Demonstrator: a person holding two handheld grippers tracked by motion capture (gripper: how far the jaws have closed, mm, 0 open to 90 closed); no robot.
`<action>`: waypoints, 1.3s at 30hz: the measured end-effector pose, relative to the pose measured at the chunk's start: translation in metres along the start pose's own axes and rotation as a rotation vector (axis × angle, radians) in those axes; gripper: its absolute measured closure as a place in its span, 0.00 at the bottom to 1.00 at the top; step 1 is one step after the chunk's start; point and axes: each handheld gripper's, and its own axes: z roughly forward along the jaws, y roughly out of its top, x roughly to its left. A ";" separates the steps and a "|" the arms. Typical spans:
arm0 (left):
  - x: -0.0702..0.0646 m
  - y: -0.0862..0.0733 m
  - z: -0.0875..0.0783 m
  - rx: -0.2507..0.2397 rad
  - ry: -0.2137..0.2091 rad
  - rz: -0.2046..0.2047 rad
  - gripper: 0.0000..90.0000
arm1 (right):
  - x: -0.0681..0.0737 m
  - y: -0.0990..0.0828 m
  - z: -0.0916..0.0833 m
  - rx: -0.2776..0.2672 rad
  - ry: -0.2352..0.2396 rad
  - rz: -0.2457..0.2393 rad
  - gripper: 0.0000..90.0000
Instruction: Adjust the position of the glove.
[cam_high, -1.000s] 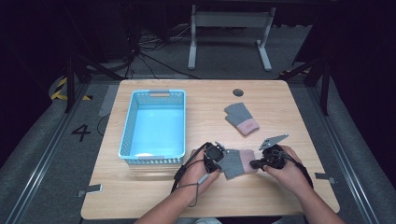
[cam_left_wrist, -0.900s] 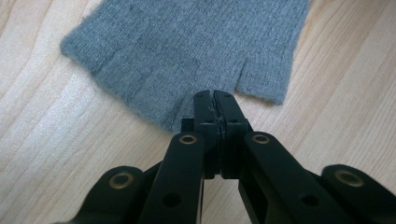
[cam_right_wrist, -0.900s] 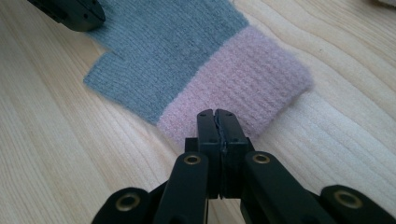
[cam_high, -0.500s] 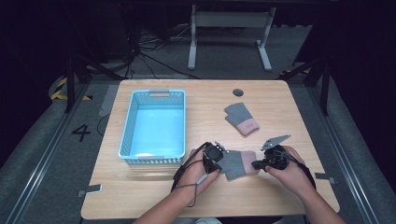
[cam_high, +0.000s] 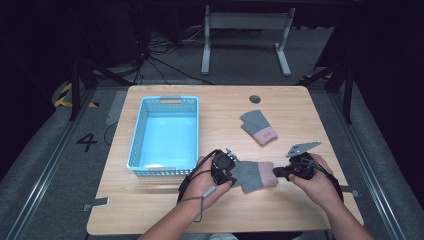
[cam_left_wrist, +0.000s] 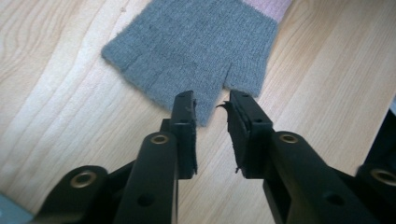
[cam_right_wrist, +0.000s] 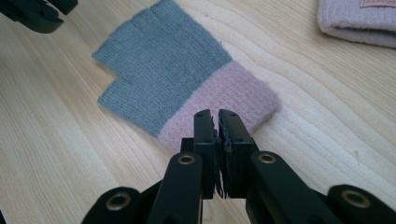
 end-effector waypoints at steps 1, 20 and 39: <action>0.000 0.000 -0.002 -0.004 0.000 -0.002 0.79 | 0.000 0.001 -0.001 -0.004 0.002 0.005 0.96; 0.013 -0.024 -0.041 -0.019 -0.025 -0.041 0.70 | -0.025 0.051 -0.012 -0.041 -0.035 0.029 0.88; 0.022 -0.030 -0.052 -0.039 -0.006 -0.055 0.68 | -0.061 0.082 0.001 -0.073 -0.105 0.125 0.79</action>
